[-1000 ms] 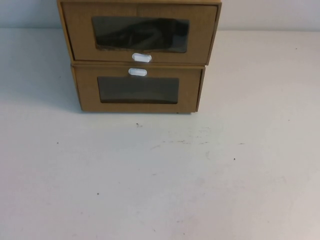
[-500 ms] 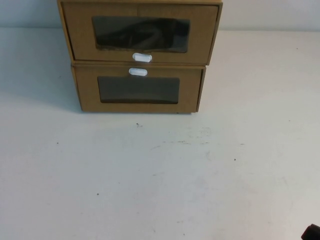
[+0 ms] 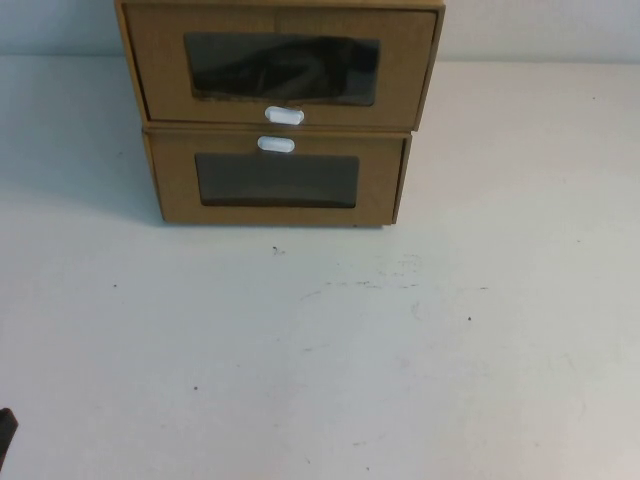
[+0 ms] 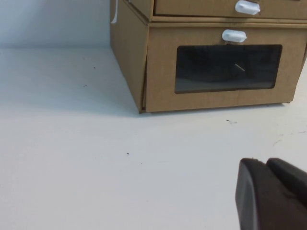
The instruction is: Close the shoe box
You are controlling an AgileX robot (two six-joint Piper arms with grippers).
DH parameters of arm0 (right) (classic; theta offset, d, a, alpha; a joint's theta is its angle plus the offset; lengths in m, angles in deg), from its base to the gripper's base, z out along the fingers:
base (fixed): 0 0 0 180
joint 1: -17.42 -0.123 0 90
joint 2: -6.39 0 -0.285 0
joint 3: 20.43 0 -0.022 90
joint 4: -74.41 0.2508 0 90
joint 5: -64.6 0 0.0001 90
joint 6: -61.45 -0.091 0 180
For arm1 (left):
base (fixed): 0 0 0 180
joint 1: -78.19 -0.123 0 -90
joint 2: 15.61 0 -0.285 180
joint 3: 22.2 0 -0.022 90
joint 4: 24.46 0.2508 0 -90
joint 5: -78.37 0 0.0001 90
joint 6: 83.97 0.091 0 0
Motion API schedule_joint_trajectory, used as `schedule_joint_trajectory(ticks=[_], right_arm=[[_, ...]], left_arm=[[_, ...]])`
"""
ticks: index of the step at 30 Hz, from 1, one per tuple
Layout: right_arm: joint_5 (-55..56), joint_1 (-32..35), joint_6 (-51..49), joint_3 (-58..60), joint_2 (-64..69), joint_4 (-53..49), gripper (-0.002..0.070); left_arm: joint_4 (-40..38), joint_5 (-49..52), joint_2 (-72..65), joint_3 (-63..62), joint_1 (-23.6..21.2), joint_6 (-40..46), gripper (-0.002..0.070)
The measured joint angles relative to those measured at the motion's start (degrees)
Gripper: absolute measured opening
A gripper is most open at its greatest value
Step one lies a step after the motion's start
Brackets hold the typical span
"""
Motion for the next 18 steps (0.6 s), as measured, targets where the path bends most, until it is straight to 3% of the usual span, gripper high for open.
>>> schedule_joint_trajectory(ticks=[6,11,18], right_arm=[[-4.87,0.00,0.00,0.00,0.00,0.53,-0.0011],[-2.79,1.03,0.00,0.00,-0.67,-15.48,-0.0011],[0.52,19.78,0.00,0.00,-2.02,-23.31,-0.0011]], left_arm=[[0.00,0.02,0.00,0.00,0.00,0.00,-0.0002],[0.00,0.02,0.00,0.00,0.00,0.00,-0.0002],[0.00,0.11,0.00,0.00,0.00,0.00,-0.0002]])
